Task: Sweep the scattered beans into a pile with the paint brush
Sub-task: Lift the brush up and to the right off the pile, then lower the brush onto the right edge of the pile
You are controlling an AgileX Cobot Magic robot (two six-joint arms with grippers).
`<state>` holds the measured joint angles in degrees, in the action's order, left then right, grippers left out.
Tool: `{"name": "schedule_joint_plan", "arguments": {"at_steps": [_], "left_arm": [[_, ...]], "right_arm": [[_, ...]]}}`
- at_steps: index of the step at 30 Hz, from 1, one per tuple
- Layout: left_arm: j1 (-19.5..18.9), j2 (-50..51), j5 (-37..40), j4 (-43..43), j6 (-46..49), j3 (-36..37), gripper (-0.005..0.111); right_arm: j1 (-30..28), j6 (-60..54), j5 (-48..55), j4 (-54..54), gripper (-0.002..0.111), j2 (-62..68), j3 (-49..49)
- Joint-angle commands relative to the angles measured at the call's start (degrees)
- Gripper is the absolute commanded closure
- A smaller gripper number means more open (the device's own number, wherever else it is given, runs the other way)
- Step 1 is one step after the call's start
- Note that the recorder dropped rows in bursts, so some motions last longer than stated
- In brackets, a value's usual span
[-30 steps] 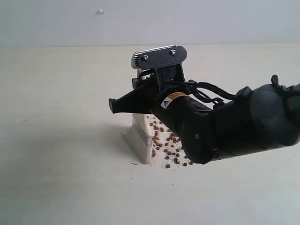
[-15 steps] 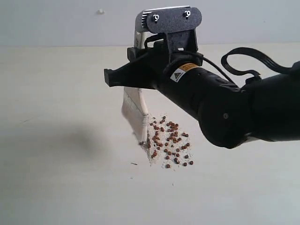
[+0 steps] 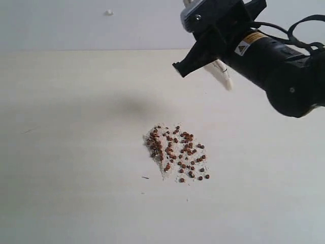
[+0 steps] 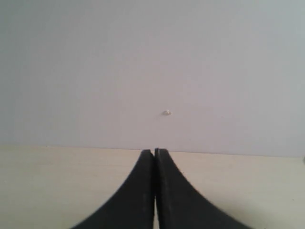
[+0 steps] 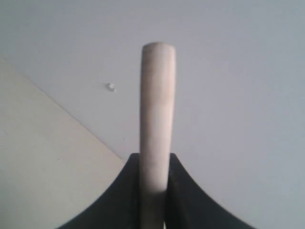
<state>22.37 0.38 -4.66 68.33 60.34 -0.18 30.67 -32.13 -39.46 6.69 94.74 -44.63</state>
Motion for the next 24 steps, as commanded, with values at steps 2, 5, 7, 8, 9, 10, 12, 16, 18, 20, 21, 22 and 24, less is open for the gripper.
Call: {"name": "schedule_joint_plan", "arguments": {"at_steps": [2, 5, 7, 8, 9, 10, 12, 16, 18, 20, 21, 22, 24], "left_arm": [[-0.1, -0.4, 0.0, -0.2, -0.4, 0.2, 0.107], [-0.1, -0.4, 0.0, -0.2, -0.4, 0.2, 0.107], [-0.1, -0.4, 0.0, -0.2, -0.4, 0.2, 0.107], [-0.1, -0.4, 0.0, -0.2, -0.4, 0.2, 0.107], [-0.1, -0.4, 0.0, -0.2, -0.4, 0.2, 0.107], [-0.1, -0.4, 0.0, -0.2, -0.4, 0.2, 0.107], [-0.1, -0.4, 0.0, -0.2, -0.4, 0.2, 0.107], [-0.1, -0.4, 0.0, -0.2, -0.4, 0.2, 0.107], [-0.1, -0.4, 0.0, -0.2, -0.4, 0.2, 0.107], [-0.1, -0.4, 0.0, -0.2, -0.4, 0.2, 0.107], [-0.1, -0.4, 0.0, -0.2, -0.4, 0.2, 0.107], [-0.1, -0.4, 0.0, -0.2, -0.4, 0.2, 0.107], [-0.1, -0.4, 0.0, -0.2, -0.4, 0.2, 0.107]], "right_arm": [[-6.6, 19.9, 9.9, -12.8, 0.108, -0.5, 0.2], [-6.9, 20.3, 16.2, -2.4, 0.108, -0.5, 0.2], [-6.5, 20.3, 18.0, 2.8, 0.108, -0.5, 0.2], [-6.3, 20.3, 18.6, 5.3, 0.108, -0.5, 0.2], [-5.8, 20.3, 19.0, 7.7, 0.108, -0.5, 0.2], [-5.5, 19.7, 19.6, 9.3, 0.108, -0.5, 0.2], [-4.2, 16.4, 20.0, 14.8, 0.108, -0.5, 0.2], [-0.6, -0.3, 18.5, 31.8, 0.108, -0.7, 0.2], [2.1, -12.2, 15.0, 44.4, 0.108, -0.7, 0.7], [5.5, -21.1, 7.2, 55.2, 0.108, -0.7, 2.0], [7.6, -24.4, 1.8, 60.1, 0.108, -0.7, 2.8], [9.4, -25.7, -2.4, 63.1, 0.108, -0.7, 3.6], [14.0, -26.5, -9.7, 67.9, 0.108, -0.7, 5.4]]}}
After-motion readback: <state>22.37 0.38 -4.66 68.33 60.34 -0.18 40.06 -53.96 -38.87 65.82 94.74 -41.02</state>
